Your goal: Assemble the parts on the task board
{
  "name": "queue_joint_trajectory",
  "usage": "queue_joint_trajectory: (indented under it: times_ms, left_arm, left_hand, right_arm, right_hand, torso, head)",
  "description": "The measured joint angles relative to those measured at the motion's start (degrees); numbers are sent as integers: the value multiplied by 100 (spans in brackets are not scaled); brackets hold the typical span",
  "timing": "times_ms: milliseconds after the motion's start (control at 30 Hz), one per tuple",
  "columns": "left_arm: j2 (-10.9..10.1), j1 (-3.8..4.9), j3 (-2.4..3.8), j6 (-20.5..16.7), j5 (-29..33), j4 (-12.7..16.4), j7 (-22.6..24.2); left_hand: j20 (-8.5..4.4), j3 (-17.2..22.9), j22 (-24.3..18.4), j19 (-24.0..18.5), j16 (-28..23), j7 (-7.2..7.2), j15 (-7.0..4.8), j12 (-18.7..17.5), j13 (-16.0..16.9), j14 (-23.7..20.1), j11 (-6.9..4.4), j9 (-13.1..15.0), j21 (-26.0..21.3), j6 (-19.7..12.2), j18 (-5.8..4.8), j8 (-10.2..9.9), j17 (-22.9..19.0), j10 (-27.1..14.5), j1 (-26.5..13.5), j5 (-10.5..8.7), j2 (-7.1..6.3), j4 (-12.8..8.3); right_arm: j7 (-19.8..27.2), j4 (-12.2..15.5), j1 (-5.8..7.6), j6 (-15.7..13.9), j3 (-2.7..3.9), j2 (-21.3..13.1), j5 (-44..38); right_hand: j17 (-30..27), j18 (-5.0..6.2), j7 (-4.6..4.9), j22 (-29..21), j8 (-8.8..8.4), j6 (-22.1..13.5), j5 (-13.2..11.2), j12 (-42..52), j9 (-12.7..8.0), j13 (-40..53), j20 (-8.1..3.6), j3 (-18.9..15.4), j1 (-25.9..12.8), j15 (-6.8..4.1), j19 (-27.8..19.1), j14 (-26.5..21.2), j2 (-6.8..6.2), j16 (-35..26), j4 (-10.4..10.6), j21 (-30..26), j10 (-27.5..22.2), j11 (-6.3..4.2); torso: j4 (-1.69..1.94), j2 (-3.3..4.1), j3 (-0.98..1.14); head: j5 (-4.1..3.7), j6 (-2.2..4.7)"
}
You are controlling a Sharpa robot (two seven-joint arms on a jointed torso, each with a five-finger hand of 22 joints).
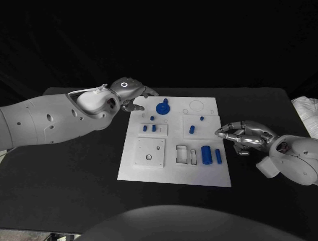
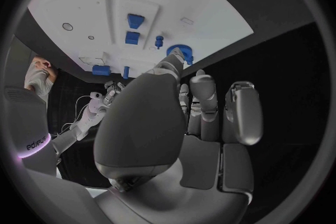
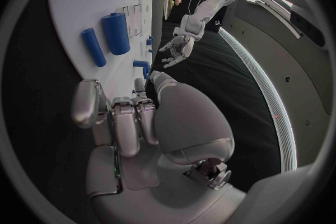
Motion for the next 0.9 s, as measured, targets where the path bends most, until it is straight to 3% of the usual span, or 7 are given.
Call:
queue_joint_trajectory:
  times_ms: [167,267,367,467,533,667,900]
  left_arm:
    - [-254,218,18,-152,-43,62,-14]
    - [-432,310,19,-288,-46,105,-27]
    - [-567,358,18,-559,83,125,9]
    - [-633,386,-18,-962,459,135,197]
    - [-650,389,-57,-1258,835,157,451]
    - [-658,379,-119,-1708,1553,285,1017]
    - [-609,299,-177,-2016,2446,545,1656]
  left_hand:
    - [21,-314,0,20,-40,-98,29,0,-202,-30,-16,-82,-88,-229,0,-23,-86,-801,-12,-40,-12,9]
    - [21,-520,0,21,-40,-116,30,0,-288,-73,-26,-122,-105,-321,0,-23,-88,-1286,-71,-40,-71,26]
    - [21,-585,0,21,19,-109,30,0,-291,-74,-36,-138,-63,-340,0,-23,14,-1434,-83,-40,-83,32]
    - [21,-585,0,21,150,-87,-12,0,-291,-8,-14,-188,36,-565,0,-66,174,-1516,-194,9,-143,32]
    - [20,-712,0,21,435,-64,-13,37,-285,161,-12,-198,231,-537,0,-66,557,-1514,-530,91,-132,42]
    - [20,-730,0,21,848,69,-32,226,-268,339,-4,-145,469,173,0,52,1098,-1276,-1032,229,5,46]
    - [20,-456,0,21,909,382,-32,305,-274,338,38,-105,496,856,0,128,1174,-1173,-958,492,219,32]
  right_arm:
    - [54,95,214,-138,-1,-65,-138]
    - [90,161,421,-285,1,-72,-348]
    - [117,192,609,-467,8,-33,-690]
    - [112,191,751,-673,22,73,-1286]
    - [60,154,805,-809,30,191,-1877]
    - [-186,-29,862,-971,40,467,-3266]
    - [-809,-462,841,-938,43,728,-5375]
  right_hand:
    - [0,89,19,0,-1,90,-536,-786,-26,18,-5,-108,114,0,-273,-10,-115,-413,-108,-388,-867,-86]
    - [-1,95,-4,0,-1,208,-590,-2767,-57,-1717,-26,-69,287,-22,-433,-362,-202,-901,-168,-714,-2946,-80]
    - [-15,166,14,-1,-100,274,-258,-4305,-123,-2894,-16,129,570,4,-517,-559,-326,-1202,-305,-962,-3927,-18]
    - [-92,181,-45,-1,-479,78,182,-5357,-306,-3680,107,481,742,211,-505,-548,-498,-1257,-380,-1045,-4403,223]
    - [-24,180,-141,-1,-651,108,139,-5649,-388,-3985,170,634,701,280,-282,-436,-655,-1129,-411,-833,-4351,286]
    - [1,180,-435,-1,-905,360,-159,-5947,-485,-4381,143,732,410,178,101,-219,-944,-944,-331,-483,-4146,258]
    - [-11,181,-500,4,-1321,459,-320,-6365,-601,-4751,67,726,240,89,177,-215,-1113,-943,-337,-498,-4359,255]
  torso:
    - [5,-3,2]
    - [12,-3,4]
    - [36,-3,4]
    - [86,-11,1]
    - [132,-21,-8]
    - [253,-45,-28]
    - [523,-83,-108]
  head:
    - [-10,0]
    - [-10,0]
    - [-23,0]
    - [-68,0]
    - [-119,0]
    - [-235,0]
    - [-488,0]
